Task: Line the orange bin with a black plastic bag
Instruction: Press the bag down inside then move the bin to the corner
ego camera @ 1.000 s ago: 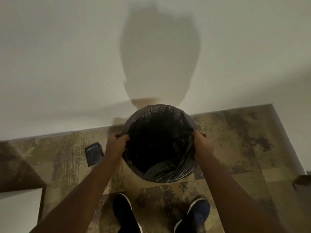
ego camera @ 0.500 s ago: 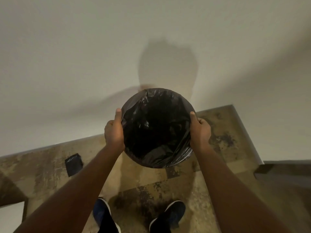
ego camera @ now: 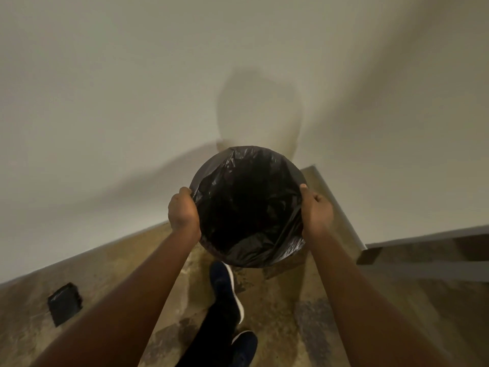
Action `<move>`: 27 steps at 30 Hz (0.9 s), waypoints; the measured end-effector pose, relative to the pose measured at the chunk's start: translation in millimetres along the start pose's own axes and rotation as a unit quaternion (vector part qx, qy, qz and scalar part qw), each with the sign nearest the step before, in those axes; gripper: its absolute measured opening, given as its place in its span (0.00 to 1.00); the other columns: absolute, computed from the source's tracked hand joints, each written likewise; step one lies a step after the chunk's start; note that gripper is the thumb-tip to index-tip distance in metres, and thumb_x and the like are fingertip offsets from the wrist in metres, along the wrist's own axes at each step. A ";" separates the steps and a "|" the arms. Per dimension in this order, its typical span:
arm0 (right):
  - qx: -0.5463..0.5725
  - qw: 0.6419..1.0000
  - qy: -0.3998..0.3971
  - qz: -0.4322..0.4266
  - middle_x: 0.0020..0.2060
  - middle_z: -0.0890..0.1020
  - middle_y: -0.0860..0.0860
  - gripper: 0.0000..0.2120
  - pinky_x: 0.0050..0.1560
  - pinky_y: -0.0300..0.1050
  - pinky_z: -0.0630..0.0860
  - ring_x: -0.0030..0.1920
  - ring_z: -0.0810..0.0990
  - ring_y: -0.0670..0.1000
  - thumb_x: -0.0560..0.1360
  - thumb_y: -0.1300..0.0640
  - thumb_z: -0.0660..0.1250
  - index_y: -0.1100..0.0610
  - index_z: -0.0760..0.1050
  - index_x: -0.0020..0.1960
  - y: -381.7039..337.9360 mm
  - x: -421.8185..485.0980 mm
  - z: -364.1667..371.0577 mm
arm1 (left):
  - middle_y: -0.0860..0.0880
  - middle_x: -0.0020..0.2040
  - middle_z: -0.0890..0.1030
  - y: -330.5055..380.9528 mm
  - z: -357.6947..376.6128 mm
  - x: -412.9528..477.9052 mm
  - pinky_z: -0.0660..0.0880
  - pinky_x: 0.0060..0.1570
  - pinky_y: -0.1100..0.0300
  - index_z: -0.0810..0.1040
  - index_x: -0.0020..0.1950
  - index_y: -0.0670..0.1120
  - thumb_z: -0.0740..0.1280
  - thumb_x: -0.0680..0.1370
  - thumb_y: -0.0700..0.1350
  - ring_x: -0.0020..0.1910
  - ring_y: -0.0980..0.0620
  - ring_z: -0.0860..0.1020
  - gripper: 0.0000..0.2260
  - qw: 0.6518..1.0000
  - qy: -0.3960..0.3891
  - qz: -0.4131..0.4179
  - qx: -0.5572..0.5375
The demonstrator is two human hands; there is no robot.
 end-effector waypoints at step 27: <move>-0.127 0.988 0.052 0.065 0.55 0.83 0.56 0.17 0.36 0.39 0.67 0.50 0.79 0.56 0.79 0.54 0.63 0.59 0.78 0.65 66.4 337.9 -104.3 | 0.51 0.47 0.78 -53.1 376.0 49.9 0.70 0.34 0.61 0.74 0.60 0.47 0.67 0.79 0.45 0.41 0.57 0.75 0.11 0.932 -0.204 0.123 0.275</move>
Point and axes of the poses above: each hand's wrist, its own x-axis towards the middle knuckle, its own z-axis out of the palm, y = z × x, the point moved 6 cm from there along x, towards the middle knuckle
